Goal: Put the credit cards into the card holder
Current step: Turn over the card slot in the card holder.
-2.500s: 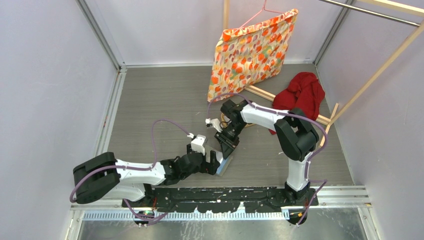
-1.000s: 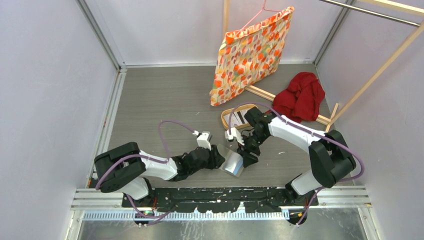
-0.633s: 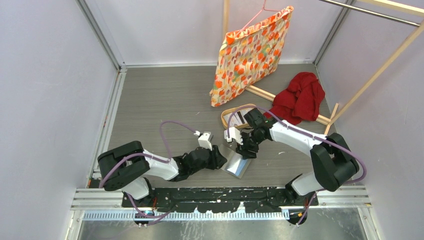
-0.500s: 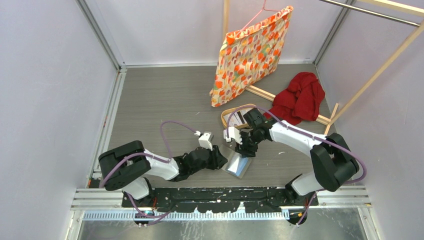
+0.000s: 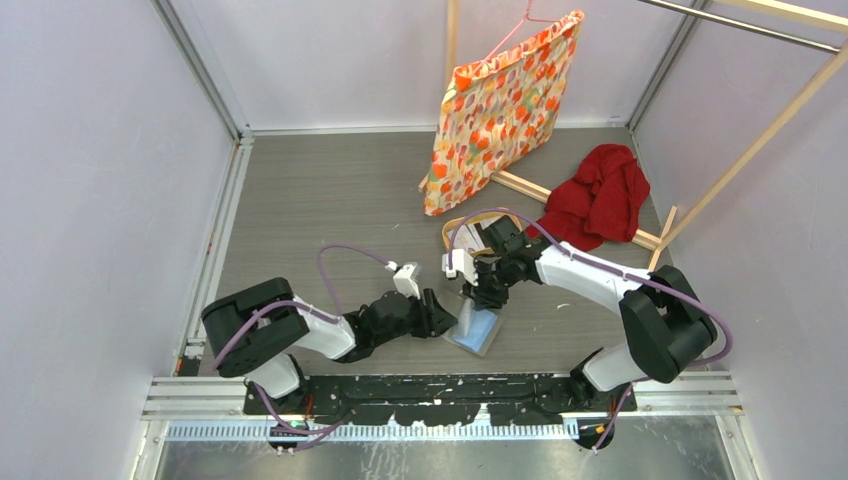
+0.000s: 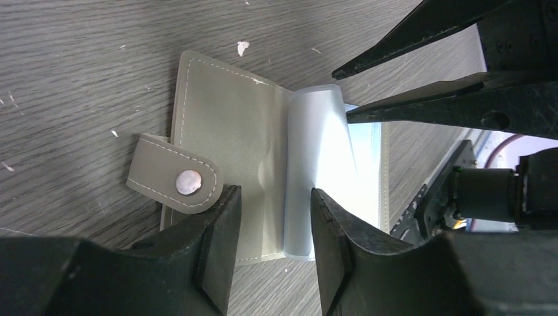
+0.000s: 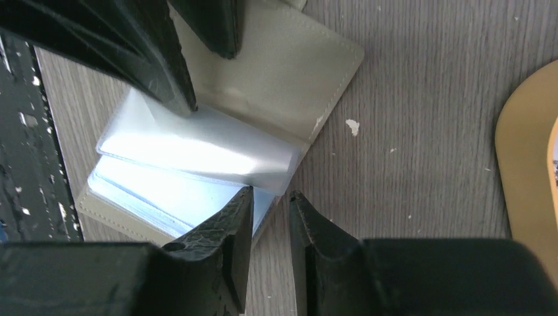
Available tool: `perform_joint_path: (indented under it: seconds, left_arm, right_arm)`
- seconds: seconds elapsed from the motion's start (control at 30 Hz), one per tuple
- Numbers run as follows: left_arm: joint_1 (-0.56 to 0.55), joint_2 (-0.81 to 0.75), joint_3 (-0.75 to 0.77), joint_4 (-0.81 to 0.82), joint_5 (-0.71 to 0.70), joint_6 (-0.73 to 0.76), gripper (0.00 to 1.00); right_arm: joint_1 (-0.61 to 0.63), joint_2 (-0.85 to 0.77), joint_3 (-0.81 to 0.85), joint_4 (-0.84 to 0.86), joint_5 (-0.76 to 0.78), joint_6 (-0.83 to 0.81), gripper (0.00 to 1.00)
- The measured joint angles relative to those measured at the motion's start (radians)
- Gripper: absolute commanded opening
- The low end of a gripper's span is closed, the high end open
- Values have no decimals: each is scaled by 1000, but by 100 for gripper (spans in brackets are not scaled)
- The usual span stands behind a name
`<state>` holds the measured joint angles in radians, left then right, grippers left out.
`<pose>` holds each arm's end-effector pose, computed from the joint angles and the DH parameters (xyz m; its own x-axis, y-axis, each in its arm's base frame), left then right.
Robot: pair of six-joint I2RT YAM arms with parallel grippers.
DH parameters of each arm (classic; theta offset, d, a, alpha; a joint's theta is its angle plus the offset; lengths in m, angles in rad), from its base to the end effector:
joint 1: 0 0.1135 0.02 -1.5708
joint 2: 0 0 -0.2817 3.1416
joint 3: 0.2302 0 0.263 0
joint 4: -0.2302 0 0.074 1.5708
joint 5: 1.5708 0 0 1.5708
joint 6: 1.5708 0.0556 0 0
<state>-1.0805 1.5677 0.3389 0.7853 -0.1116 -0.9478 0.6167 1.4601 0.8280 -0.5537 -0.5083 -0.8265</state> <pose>0.1365 -0.2426 0.1186 -0.7914 -0.2312 -0.5658 0.3198 0.6322 -0.7057 0.2103 0.1823 0.1770 -0.0309 -0.8096 -0.5862 -0.9994 0.0169 0.0293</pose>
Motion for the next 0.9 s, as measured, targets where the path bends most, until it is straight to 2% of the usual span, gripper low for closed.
perform_joint_path:
  seconds: [0.23, 0.43, 0.6, 0.77, 0.8, 0.87, 0.9]
  left_arm:
    - [41, 78, -45, 206, 103, -71, 60]
    - [55, 221, -61, 458, 180, -129, 63]
    - [57, 269, -67, 546, 198, -163, 66]
    - [60, 242, -49, 462, 197, -168, 47]
    - [60, 224, -35, 406, 195, -163, 41]
    - [60, 182, -5, 275, 190, -149, 20]
    - [60, 177, -2, 261, 190, -146, 14]
  right_arm:
    - [4, 68, 72, 5, -9, 146, 26]
    - [8, 132, 124, 7, -8, 259, 25]
    - [17, 164, 150, 0, -8, 306, 24]
    - [21, 191, 173, -10, -10, 341, 25]
    - [21, 195, 179, -17, -12, 347, 25]
    - [19, 198, 194, -33, -30, 362, 29]
    - [14, 198, 203, -42, -45, 370, 31]
